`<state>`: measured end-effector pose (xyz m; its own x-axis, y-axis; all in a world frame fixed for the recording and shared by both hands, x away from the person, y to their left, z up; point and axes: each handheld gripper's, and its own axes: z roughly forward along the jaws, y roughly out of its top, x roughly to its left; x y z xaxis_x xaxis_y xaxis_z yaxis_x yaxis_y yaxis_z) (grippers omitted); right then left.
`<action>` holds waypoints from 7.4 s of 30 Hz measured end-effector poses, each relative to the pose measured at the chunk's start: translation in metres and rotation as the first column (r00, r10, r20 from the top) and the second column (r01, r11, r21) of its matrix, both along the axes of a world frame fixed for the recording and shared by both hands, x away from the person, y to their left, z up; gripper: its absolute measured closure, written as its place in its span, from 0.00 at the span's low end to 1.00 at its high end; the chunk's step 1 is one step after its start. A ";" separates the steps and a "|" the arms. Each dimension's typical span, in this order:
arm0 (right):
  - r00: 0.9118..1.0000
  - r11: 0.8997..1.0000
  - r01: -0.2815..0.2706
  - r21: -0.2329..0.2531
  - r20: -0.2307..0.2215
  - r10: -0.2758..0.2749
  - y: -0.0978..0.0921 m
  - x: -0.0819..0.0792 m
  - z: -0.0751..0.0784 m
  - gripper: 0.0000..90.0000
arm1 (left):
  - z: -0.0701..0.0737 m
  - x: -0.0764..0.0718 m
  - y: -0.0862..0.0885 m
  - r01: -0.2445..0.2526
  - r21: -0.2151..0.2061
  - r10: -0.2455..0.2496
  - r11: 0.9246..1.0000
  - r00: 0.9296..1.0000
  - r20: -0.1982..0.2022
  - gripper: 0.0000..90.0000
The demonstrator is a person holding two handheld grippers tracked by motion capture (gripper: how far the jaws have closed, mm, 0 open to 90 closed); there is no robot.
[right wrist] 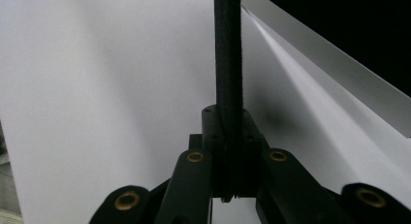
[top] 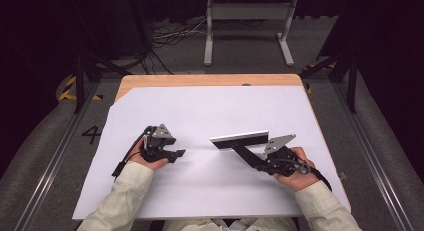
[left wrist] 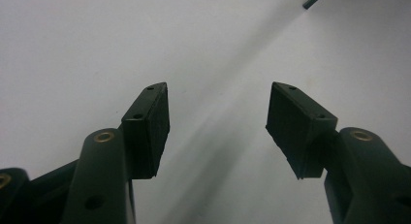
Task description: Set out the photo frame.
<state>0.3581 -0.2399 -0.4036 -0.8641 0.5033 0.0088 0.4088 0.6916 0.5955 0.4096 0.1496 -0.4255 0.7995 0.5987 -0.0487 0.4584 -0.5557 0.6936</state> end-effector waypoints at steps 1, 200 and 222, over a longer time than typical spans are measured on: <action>1.000 1.000 0.002 -0.002 -0.001 -0.002 0.000 0.000 0.000 0.96 | -0.001 0.000 0.000 0.010 -0.010 -0.010 1.000 1.000 -0.001 0.47; 0.982 0.982 0.184 0.032 0.033 -0.185 -0.081 -0.021 0.049 0.97 | -0.005 0.000 -0.136 0.537 0.134 -0.534 0.833 0.843 -0.063 1.00; 0.981 0.981 0.190 0.031 0.025 -0.191 -0.083 -0.020 0.050 0.98 | -0.006 -0.010 -0.141 0.606 0.108 -0.591 0.788 0.794 -0.143 1.00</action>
